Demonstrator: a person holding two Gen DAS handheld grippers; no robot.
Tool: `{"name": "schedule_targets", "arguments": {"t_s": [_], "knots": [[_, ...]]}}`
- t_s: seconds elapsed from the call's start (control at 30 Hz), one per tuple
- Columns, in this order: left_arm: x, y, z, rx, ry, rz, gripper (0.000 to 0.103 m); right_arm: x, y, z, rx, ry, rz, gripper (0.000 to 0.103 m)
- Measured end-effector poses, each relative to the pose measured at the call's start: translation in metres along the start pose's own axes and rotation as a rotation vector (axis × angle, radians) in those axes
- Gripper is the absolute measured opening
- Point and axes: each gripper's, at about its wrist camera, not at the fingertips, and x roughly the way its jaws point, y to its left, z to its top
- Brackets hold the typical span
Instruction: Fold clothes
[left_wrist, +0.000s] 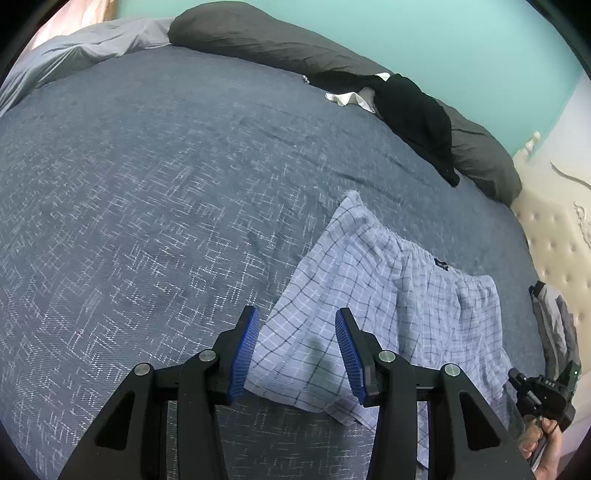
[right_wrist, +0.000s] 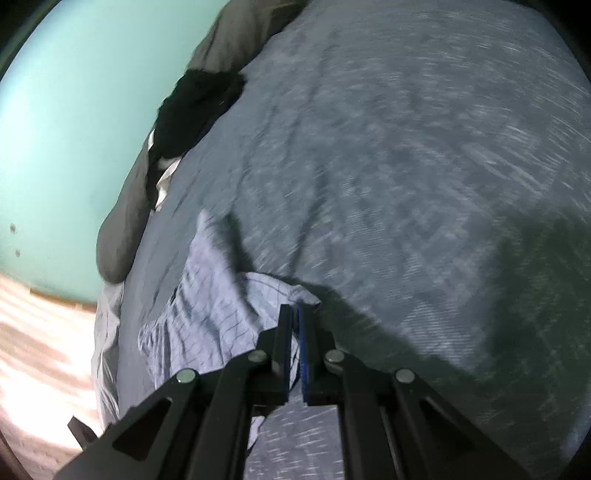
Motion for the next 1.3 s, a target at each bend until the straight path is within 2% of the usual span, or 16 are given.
{"name": "schedule_targets", "arguments": {"t_s": [0.2,0.33,0.57,0.73,0.83,0.9,1.1,1.13,1.17,1.2,1.3], "knots": [[0.001,-0.001,0.000,0.005,-0.001,0.015,0.047,-0.018,-0.007,0.004,0.001,-0.095,-0.014,0.003],[0.004,0.004,0.000,-0.009,0.010,0.032,0.047,-0.023,-0.006,0.005,-0.011,-0.125,-0.025,0.003],[0.009,0.020,0.003,-0.038,0.031,0.078,0.050,-0.017,-0.032,0.004,0.086,-0.099,-0.091,0.003],[0.015,0.034,0.004,-0.077,0.069,0.069,0.050,-0.029,-0.031,0.007,0.091,-0.147,-0.138,0.005],[0.018,0.033,0.002,-0.073,0.097,0.055,0.050,-0.029,-0.030,0.009,0.091,-0.155,-0.126,0.010],[0.021,0.030,-0.001,-0.058,0.117,0.041,0.049,-0.027,-0.030,0.007,0.094,-0.148,-0.112,0.019],[0.033,0.028,-0.009,-0.033,0.173,0.029,0.049,-0.022,-0.030,0.005,0.114,-0.134,-0.088,0.019],[0.033,0.028,-0.010,-0.028,0.175,0.032,0.048,-0.022,-0.029,0.005,0.115,-0.134,-0.085,0.019],[0.033,0.028,-0.010,-0.026,0.176,0.034,0.043,-0.021,-0.029,0.005,0.116,-0.134,-0.083,0.019],[0.033,0.028,-0.010,-0.025,0.178,0.037,0.032,-0.021,-0.029,0.005,0.116,-0.133,-0.083,0.019],[0.030,0.027,-0.011,-0.005,0.179,0.043,0.019,-0.020,-0.030,0.004,0.119,-0.128,-0.085,0.019]]}}
